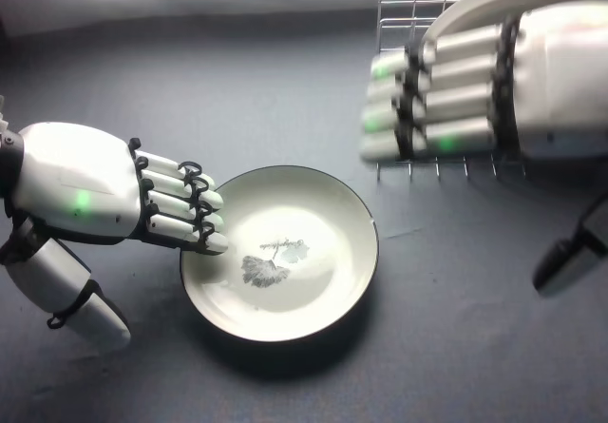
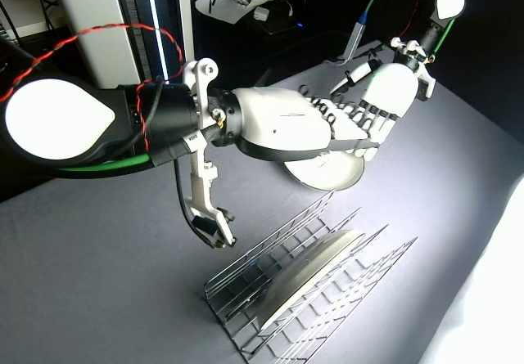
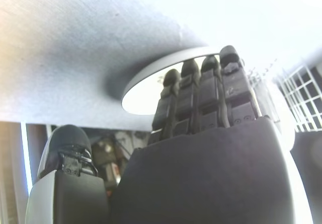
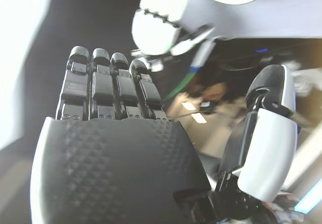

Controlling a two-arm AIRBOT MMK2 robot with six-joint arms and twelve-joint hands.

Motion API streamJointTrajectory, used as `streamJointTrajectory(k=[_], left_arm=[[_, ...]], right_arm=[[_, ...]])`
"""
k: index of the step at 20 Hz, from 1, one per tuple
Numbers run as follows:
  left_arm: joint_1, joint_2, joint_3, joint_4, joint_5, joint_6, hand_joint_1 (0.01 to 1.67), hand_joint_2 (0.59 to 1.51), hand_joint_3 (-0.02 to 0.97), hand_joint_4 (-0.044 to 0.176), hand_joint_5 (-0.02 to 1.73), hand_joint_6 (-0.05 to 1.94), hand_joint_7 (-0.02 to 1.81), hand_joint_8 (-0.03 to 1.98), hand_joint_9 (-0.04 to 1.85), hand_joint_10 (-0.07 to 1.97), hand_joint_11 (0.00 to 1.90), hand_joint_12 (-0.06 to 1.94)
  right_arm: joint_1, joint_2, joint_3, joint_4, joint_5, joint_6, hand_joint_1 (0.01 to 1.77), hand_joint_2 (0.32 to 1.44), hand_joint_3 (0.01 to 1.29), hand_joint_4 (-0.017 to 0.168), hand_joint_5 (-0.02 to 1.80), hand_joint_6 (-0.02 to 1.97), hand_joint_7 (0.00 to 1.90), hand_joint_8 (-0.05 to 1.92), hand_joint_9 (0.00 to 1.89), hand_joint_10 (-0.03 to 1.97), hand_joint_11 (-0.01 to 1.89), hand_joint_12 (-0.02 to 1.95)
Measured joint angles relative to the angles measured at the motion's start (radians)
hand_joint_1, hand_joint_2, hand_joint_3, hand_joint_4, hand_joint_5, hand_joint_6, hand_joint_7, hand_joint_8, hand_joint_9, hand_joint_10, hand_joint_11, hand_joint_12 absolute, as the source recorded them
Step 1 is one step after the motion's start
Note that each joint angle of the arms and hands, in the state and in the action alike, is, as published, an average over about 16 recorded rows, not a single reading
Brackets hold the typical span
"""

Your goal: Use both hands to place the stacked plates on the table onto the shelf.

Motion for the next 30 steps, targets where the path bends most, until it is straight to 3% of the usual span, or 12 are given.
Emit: streamJointTrajectory(k=[7,16,30], left_arm=[[0.079,-0.019,0.028,-0.065,-0.005,-0.055,0.01,1.098,0.006,-0.004,0.06,-0.01,0.06,0.00,0.01,-0.03,0.03,0.05],[0.170,-0.038,0.058,-0.157,-0.016,-0.132,0.01,1.099,0.006,-0.005,0.05,-0.03,0.04,-0.01,-0.01,-0.05,0.03,0.03],[0.186,-0.044,0.070,-0.182,-0.024,-0.135,0.02,1.097,0.006,-0.005,0.05,-0.02,0.04,-0.01,-0.01,-0.05,0.02,0.02]], right_arm=[[-0.055,-0.008,0.000,-0.096,0.054,-0.009,0.44,0.79,0.01,0.005,0.02,0.02,0.01,0.01,0.02,0.02,0.02,0.00],[-0.067,-0.086,0.018,-0.109,-0.010,-0.020,0.44,0.81,0.01,0.004,0.02,0.02,0.01,0.01,0.02,0.02,0.02,0.00],[-0.028,-0.331,0.138,-0.099,-0.140,-0.038,0.83,0.79,0.01,0.004,0.02,0.02,0.01,0.01,0.02,0.02,0.02,0.00]])
